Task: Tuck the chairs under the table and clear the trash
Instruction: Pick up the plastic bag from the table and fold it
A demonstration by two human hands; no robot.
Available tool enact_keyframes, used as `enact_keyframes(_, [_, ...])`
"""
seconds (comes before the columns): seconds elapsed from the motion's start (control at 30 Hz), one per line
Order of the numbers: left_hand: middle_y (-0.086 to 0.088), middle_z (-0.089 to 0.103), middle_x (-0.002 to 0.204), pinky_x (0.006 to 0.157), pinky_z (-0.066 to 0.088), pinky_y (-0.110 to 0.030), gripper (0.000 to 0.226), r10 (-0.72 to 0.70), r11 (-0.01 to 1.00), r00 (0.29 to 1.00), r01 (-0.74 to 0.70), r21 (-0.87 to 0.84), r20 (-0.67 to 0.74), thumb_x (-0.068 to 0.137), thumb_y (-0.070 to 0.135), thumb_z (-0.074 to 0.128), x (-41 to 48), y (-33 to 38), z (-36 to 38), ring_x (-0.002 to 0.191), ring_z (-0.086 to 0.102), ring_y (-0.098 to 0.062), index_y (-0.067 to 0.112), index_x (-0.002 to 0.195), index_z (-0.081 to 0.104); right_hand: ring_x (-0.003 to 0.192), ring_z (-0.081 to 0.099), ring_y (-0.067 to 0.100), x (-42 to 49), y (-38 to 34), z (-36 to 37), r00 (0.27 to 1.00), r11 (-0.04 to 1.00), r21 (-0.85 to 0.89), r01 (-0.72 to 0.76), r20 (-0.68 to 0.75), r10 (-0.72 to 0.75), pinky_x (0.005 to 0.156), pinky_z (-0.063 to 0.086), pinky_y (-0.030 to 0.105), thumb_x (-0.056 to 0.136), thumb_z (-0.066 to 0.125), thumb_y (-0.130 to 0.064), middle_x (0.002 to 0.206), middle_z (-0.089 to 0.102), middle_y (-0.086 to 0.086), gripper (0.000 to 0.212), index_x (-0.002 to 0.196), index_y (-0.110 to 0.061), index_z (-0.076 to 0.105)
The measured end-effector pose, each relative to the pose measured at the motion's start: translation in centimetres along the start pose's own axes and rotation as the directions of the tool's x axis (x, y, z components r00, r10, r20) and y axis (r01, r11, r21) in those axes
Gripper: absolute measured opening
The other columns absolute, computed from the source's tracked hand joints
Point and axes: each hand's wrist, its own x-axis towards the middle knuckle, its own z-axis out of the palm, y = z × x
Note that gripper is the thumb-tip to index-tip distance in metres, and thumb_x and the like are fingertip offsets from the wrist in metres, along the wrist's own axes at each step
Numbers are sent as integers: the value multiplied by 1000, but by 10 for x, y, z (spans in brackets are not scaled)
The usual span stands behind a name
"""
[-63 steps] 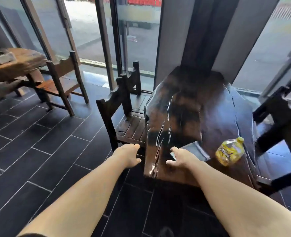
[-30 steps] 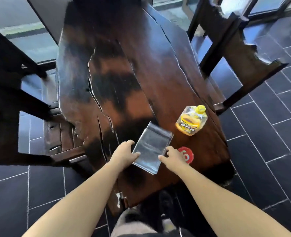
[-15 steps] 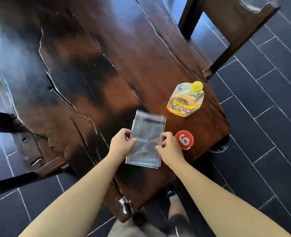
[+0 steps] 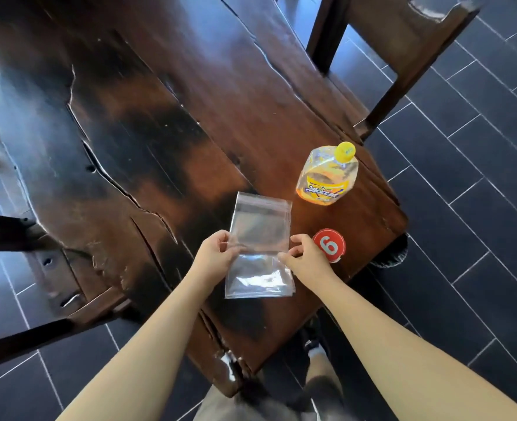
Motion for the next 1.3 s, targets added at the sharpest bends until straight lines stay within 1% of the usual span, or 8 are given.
enact_keyframes(0.1, [-12,73,88,72,56,-36,5,43,996,999,-43,-74,3,91,0,62,-8,11,-15,81,68,-21,-2,95,60,102,64,15,-8,-14,-4,995,979,197,-51,100,32,74,59,28,89,72,-36,113,63,-2,50,132,-22,50])
enact_keyframes(0.27, [-9,75,88,69,57,-34,11,104,978,993,-91,-187,57,94,4,62,-30,33,-29,82,71,-23,13,89,63,105,66,23,-27,-42,-16,987,909,411,-66,163,-3,67,52,29,84,73,-26,116,67,8,34,117,-21,64])
enact_keyframes(0.37, [-14,73,88,74,58,-41,7,151,967,987,-135,-217,57,94,4,62,-44,43,-31,81,70,-24,10,89,62,81,66,17,-41,-56,-25,985,899,437,-6,159,-70,55,47,25,88,71,-11,99,69,11,25,113,-14,67])
enact_keyframes(0.47, [-1,69,75,63,53,-27,11,189,951,980,-168,-259,59,92,5,66,-56,52,-32,67,63,-11,12,85,61,63,56,14,-54,-66,-33,985,885,458,84,95,-143,48,42,23,88,65,2,81,64,10,17,104,-4,68])
enact_keyframes(0.77, [-3,63,73,60,50,-23,11,268,925,963,-245,-291,39,91,4,67,-75,71,-45,64,59,-12,14,86,66,64,63,7,-74,-78,-44,964,863,464,201,64,-259,51,45,21,89,66,1,74,71,-4,13,101,-4,67])
enact_keyframes(1.03, [-6,54,73,55,48,-18,25,242,924,970,-227,-308,11,89,0,67,-83,70,-33,60,53,-7,21,77,67,70,62,11,-84,-77,-48,966,836,501,223,5,-260,65,49,21,86,66,8,79,71,4,15,93,-5,70])
enact_keyframes(1.13, [-11,51,76,61,55,-29,18,225,921,974,-212,-326,2,89,0,67,-85,76,-21,67,51,-15,15,79,65,64,57,12,-85,-73,-58,964,833,500,237,-11,-267,64,48,22,86,64,9,71,66,2,16,88,-6,69])
enact_keyframes(1.3, [-16,52,80,67,49,-31,8,212,932,976,-190,-309,40,90,-1,65,-88,94,13,72,51,-24,5,86,61,62,56,10,-84,-50,-90,960,832,491,258,-33,-278,63,48,19,85,65,10,70,61,2,16,85,-6,67])
